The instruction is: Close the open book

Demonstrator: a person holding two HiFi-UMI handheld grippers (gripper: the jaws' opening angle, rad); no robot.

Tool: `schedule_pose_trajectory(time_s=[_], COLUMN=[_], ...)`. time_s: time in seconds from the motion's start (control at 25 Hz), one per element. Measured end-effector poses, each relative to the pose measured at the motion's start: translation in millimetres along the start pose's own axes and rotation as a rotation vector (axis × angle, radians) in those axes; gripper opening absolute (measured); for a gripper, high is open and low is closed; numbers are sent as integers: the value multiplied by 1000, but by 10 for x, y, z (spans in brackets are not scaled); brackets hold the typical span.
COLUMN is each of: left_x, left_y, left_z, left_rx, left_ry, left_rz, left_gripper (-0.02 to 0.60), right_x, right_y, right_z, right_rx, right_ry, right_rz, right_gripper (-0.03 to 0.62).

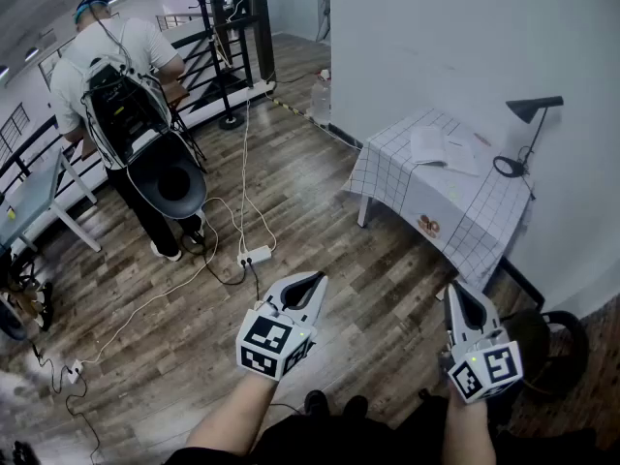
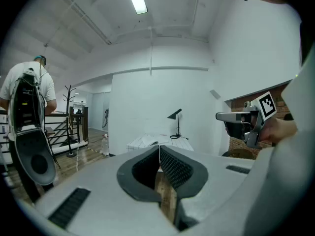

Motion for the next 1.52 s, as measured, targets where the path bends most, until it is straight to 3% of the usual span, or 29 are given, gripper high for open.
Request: schedule_pose_trajectory(time_s=[0.4,0.72,1.52], left_x=[-245,-285,-367], left_y=[49,-220,-2267], left_z=[40,57,-394], left_rx=[-14,-30,-86], left_ry=[-12,-5,-28], left_rz=[6,25,70], left_gripper=[11,11,11], right_x=[-226,-22,1707], right_y=[-145,-262,-1269], right_z=[65,211,680], right_rx=[4,-30,-61], right_ry=[-16,-38,-155], right_rz=[17,24,31], right_gripper=[3,3,4])
Point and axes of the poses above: the fingertips, and each gripper's own axes: y backward along the fingers, x to its right, z out of its underside, the point moved 7 cm from there along y, backward along the fingers, and after that the axes turned 6 degrees about y, right-handed, at the moved point
